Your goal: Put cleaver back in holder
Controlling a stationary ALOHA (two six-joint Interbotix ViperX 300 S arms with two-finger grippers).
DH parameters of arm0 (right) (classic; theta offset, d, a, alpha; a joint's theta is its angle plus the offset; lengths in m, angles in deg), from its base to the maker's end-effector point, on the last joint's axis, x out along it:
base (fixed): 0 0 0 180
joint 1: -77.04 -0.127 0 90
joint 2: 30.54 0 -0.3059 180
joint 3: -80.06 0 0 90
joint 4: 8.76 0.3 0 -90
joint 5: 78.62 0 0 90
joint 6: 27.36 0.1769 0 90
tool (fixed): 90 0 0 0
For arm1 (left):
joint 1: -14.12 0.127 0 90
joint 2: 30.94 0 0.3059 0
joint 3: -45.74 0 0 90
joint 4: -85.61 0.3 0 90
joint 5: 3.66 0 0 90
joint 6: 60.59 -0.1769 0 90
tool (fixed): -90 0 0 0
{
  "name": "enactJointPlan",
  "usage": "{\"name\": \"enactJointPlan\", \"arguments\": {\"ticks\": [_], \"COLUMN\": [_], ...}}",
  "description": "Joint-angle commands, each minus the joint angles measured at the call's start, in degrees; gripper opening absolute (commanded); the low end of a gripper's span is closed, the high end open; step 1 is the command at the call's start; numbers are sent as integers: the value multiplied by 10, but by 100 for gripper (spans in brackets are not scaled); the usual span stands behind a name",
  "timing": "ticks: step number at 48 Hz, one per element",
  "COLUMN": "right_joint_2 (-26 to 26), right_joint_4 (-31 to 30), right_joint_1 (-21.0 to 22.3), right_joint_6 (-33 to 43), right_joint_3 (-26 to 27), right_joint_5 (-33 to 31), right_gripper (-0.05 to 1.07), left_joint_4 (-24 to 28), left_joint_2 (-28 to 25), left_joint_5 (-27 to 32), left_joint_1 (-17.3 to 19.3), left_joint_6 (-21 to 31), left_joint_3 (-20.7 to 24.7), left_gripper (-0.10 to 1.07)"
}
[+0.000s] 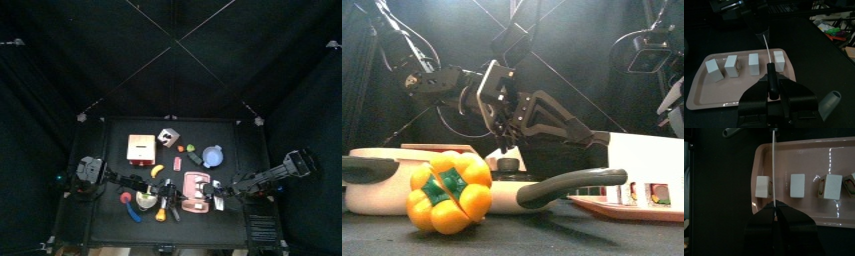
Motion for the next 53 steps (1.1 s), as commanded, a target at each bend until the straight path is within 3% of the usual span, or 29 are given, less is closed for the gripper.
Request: {"name": "enactJointPlan", "arguments": {"ticks": [1,13,32,53], "right_joint_2": [-16,-26,-76,-163], "right_joint_4": [-5,-10,-34,-79], "right_joint_1": [11,12,26,57], "right_joint_6": [-2,-2,-2,-2], "right_joint_3": [23,32,33,30], "right_joint_5": [8,8,8,10], "right_gripper": [43,49,81,83], "left_joint_4": [0,1,-1,-48], "left_joint_2": [18,29,56,126], "left_joint_5": [-3,-4,-4,-3], "left_joint_1": [4,4,4,4], "left_joint_6": [-2,-2,-1,2], "left_joint_3": [15,12,-2,-65], "left_gripper": [43,43,43,43]}}
